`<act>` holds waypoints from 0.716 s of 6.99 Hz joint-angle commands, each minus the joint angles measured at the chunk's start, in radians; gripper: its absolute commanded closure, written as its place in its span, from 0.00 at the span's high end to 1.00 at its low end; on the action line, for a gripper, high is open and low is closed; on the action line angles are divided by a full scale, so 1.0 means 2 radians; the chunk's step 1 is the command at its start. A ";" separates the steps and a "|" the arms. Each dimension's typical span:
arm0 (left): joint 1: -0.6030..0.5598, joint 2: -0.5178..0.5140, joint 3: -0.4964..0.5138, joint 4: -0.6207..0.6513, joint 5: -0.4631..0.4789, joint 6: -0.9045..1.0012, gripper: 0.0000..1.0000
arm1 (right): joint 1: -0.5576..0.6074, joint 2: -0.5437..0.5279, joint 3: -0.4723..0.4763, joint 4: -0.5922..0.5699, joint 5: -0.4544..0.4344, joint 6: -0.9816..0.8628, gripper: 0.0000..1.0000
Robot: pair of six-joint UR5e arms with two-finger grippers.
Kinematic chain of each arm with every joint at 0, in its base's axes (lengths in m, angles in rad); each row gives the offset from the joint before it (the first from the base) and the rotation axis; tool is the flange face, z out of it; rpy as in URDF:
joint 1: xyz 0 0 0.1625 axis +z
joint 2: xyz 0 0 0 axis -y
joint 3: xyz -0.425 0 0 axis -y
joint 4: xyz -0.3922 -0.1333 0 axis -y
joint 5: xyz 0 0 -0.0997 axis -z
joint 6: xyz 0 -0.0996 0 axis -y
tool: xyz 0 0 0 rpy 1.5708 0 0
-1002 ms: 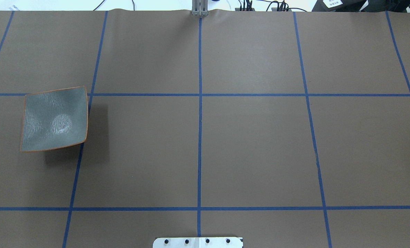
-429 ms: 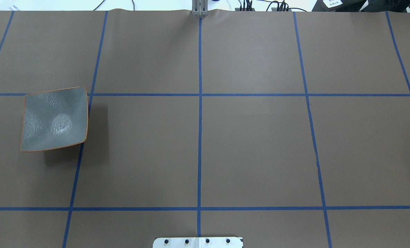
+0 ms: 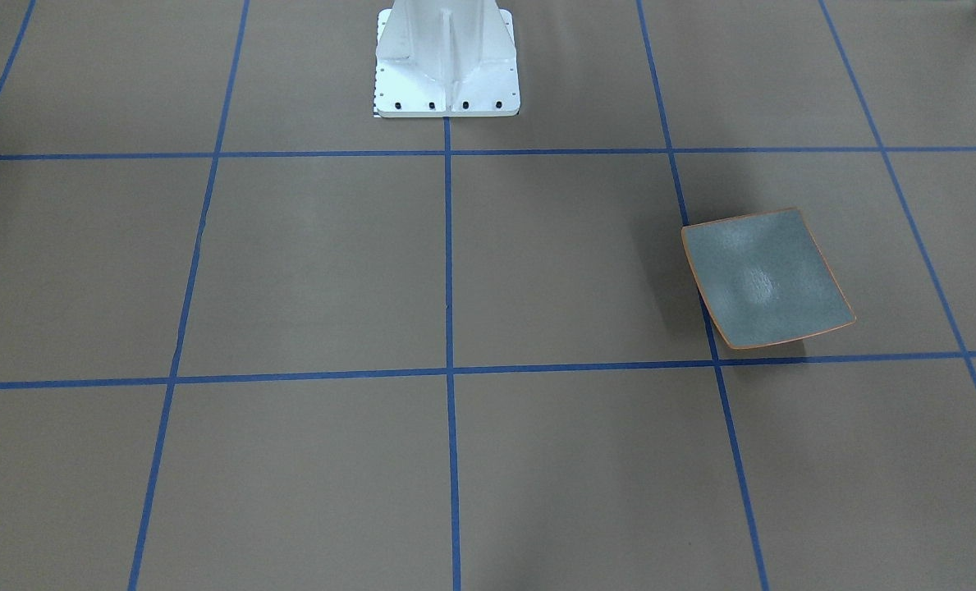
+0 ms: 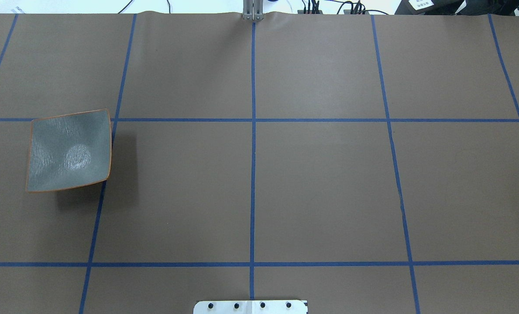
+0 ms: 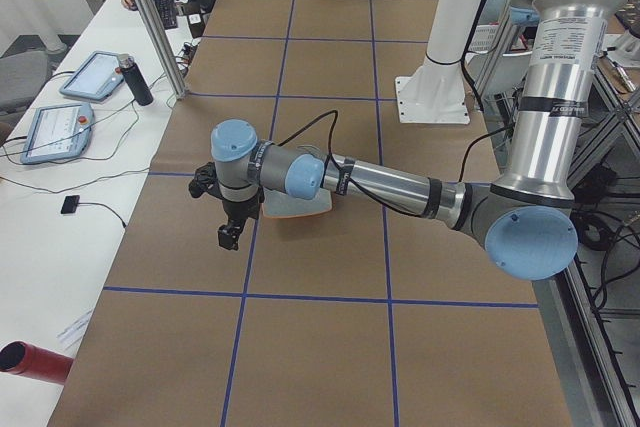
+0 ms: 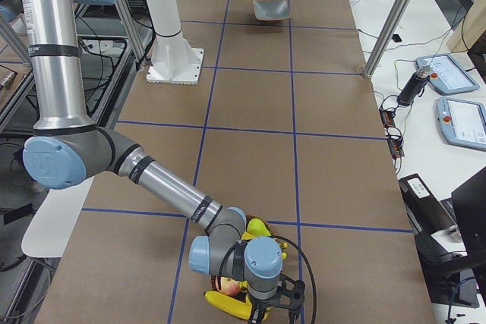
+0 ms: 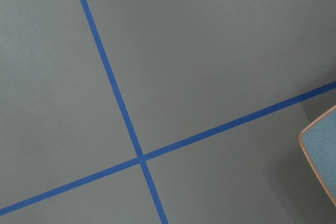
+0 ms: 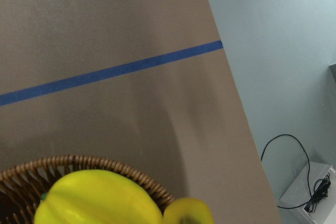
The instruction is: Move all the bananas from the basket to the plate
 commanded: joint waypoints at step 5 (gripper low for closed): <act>0.000 0.001 -0.002 0.000 0.000 0.000 1.00 | -0.003 0.001 -0.006 0.002 0.000 0.000 0.72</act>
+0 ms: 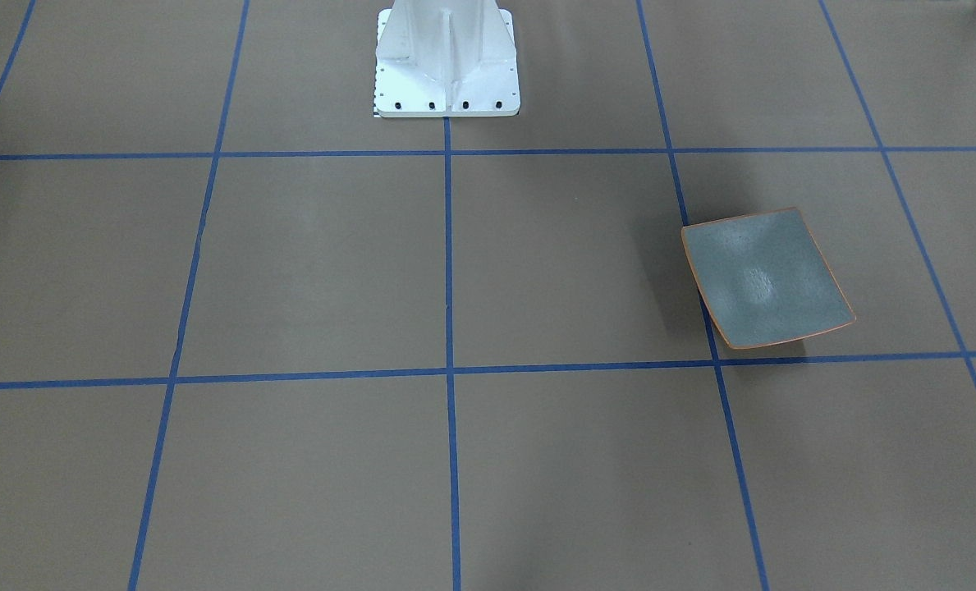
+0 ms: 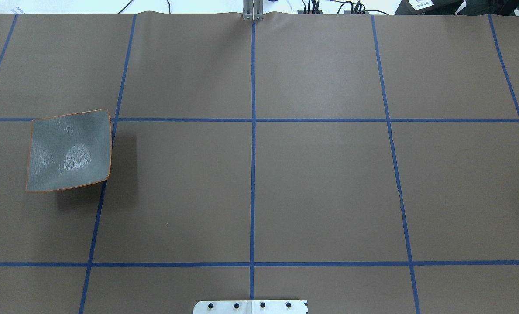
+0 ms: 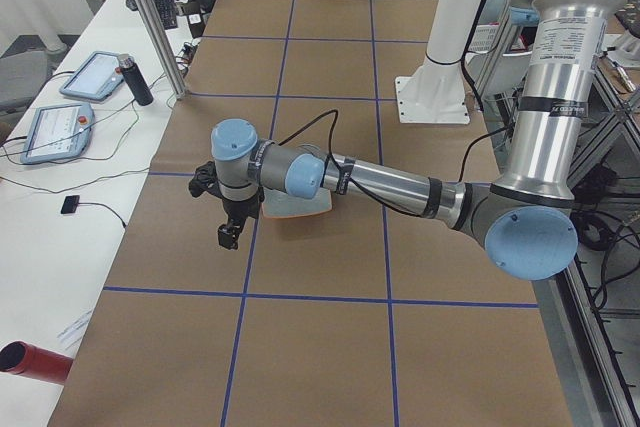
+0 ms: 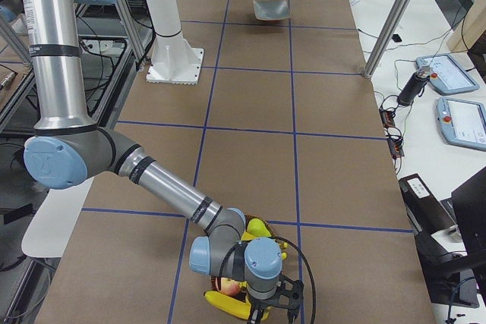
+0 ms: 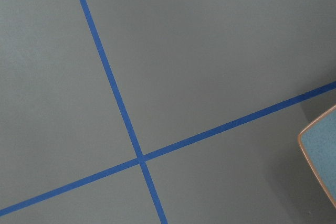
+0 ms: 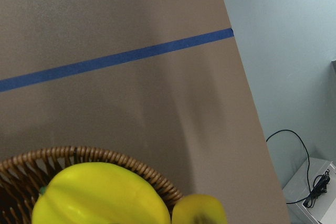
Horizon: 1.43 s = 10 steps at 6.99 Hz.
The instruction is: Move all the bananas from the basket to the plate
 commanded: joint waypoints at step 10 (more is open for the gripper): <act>0.000 0.001 -0.001 0.000 0.000 0.001 1.00 | 0.000 0.000 -0.002 0.000 -0.001 0.000 0.22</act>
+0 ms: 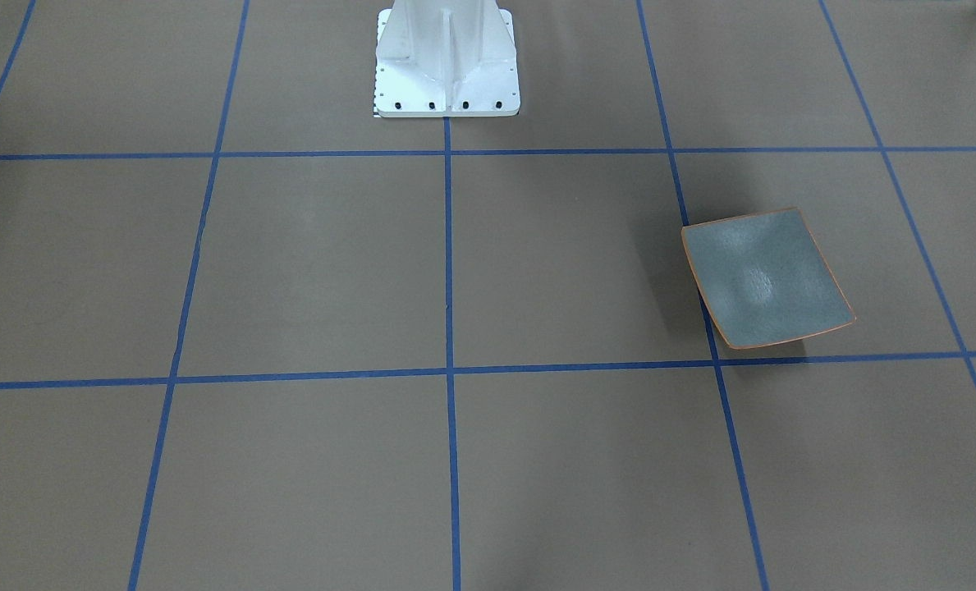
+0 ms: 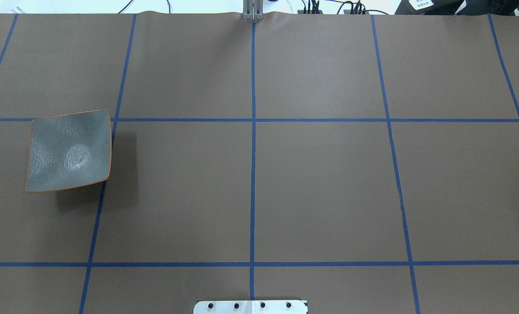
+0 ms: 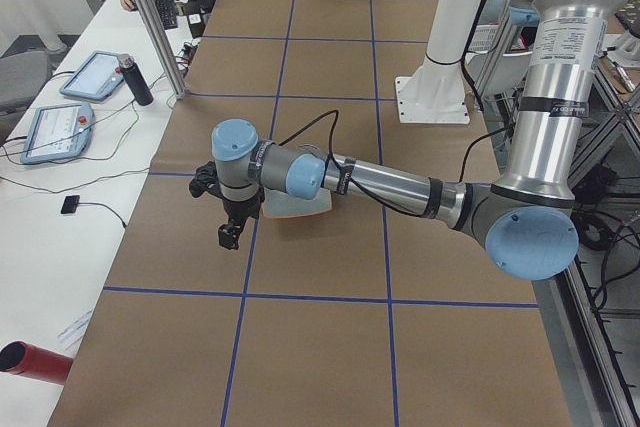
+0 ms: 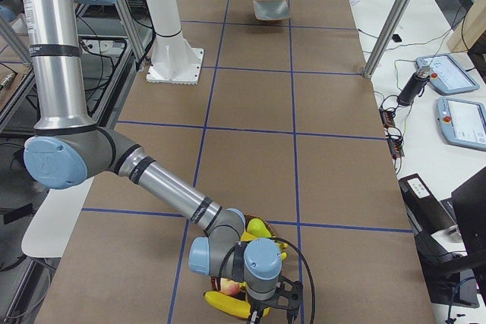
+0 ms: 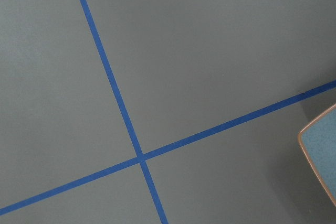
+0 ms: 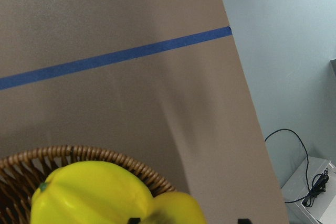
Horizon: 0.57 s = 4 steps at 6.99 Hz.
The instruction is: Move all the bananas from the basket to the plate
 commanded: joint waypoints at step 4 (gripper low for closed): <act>0.000 0.000 -0.001 0.000 -0.001 0.000 1.00 | 0.000 0.000 0.012 0.001 -0.002 -0.001 0.00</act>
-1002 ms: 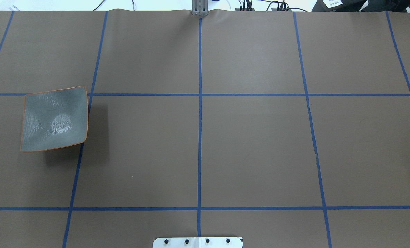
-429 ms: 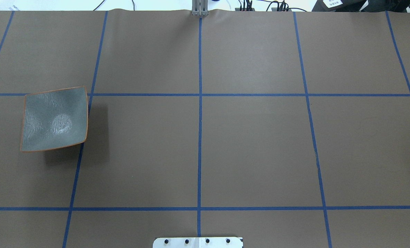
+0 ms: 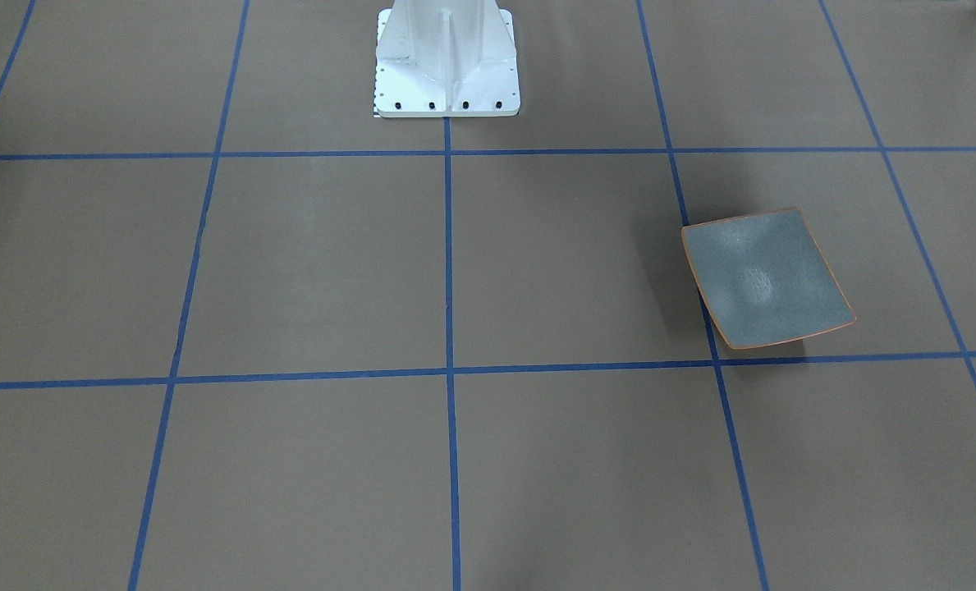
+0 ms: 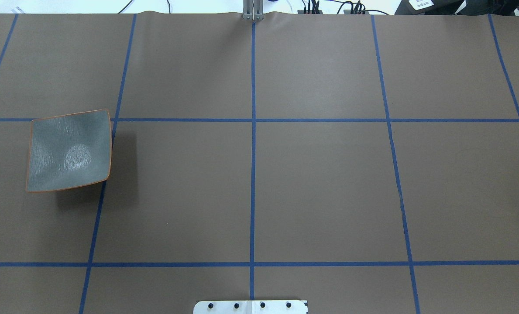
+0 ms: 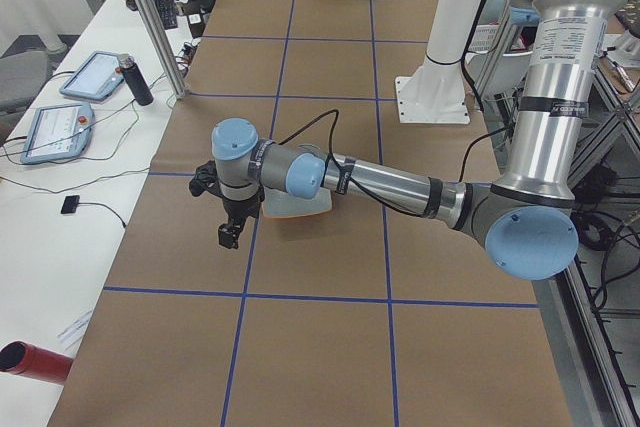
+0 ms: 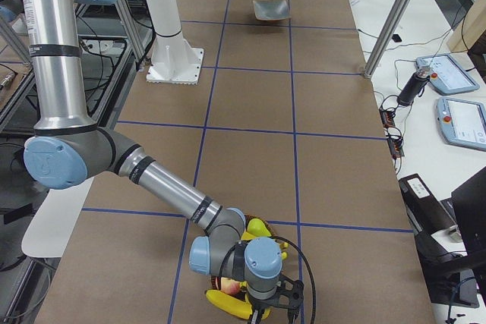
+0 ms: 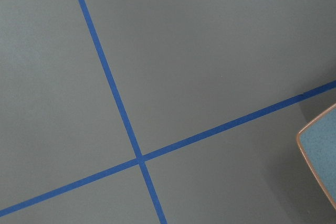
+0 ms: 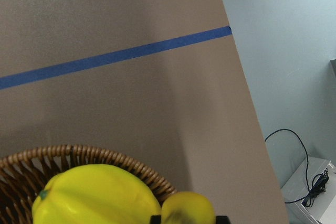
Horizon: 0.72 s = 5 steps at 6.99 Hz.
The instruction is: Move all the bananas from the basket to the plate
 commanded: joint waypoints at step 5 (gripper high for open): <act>0.000 0.003 0.001 0.000 0.000 0.000 1.00 | 0.039 -0.025 0.061 -0.012 0.000 -0.036 0.00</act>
